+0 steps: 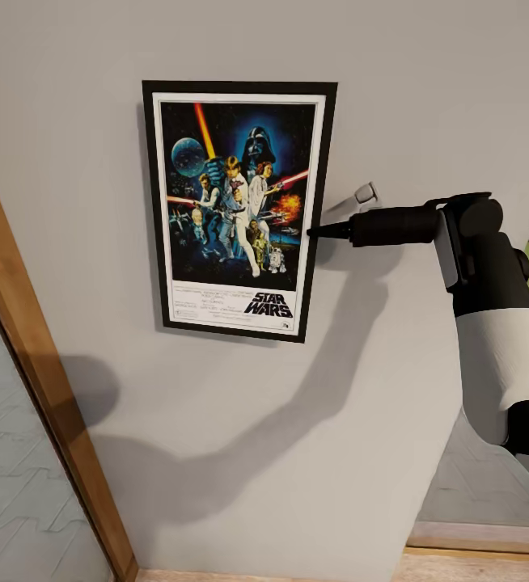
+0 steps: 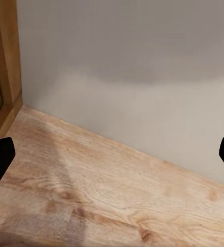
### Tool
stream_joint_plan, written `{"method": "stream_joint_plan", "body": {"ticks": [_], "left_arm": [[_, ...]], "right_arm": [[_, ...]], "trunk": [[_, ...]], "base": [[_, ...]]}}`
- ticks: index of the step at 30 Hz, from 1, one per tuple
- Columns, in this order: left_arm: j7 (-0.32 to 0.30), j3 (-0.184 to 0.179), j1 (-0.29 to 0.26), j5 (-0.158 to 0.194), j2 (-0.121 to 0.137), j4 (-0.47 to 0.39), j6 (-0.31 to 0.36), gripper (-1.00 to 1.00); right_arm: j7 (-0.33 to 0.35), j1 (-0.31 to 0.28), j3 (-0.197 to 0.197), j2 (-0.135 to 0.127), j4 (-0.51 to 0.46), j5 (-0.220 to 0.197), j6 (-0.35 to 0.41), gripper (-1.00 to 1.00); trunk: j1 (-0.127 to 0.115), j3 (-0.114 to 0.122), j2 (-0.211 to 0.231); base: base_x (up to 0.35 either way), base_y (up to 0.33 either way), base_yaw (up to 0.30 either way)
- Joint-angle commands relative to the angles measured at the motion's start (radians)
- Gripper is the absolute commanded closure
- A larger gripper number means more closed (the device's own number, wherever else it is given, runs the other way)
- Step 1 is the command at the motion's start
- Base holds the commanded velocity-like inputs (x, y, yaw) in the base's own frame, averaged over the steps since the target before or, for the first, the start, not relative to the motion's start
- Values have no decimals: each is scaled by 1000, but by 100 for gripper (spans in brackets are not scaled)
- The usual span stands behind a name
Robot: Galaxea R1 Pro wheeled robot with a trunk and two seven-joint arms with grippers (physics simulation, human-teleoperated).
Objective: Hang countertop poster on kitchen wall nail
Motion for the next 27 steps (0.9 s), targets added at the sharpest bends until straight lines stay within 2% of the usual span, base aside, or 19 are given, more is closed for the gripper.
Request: {"method": "stream_joint_plan", "body": {"ticks": [1, 27], "left_arm": [[-3, -8, -1, 9, 0, 1, -4, -100], [-3, -8, 0, 10, 7, 1, -5, -100]], "right_arm": [[4, -1, 1, -1, 0, -1, 11, 100], [4, -1, 1, -2, -1, -1, 11, 100]], "trunk": [[0, 0, -1], [0, 0, -1]], "base": [[0, 2, 0], [0, -32, 0]]}}
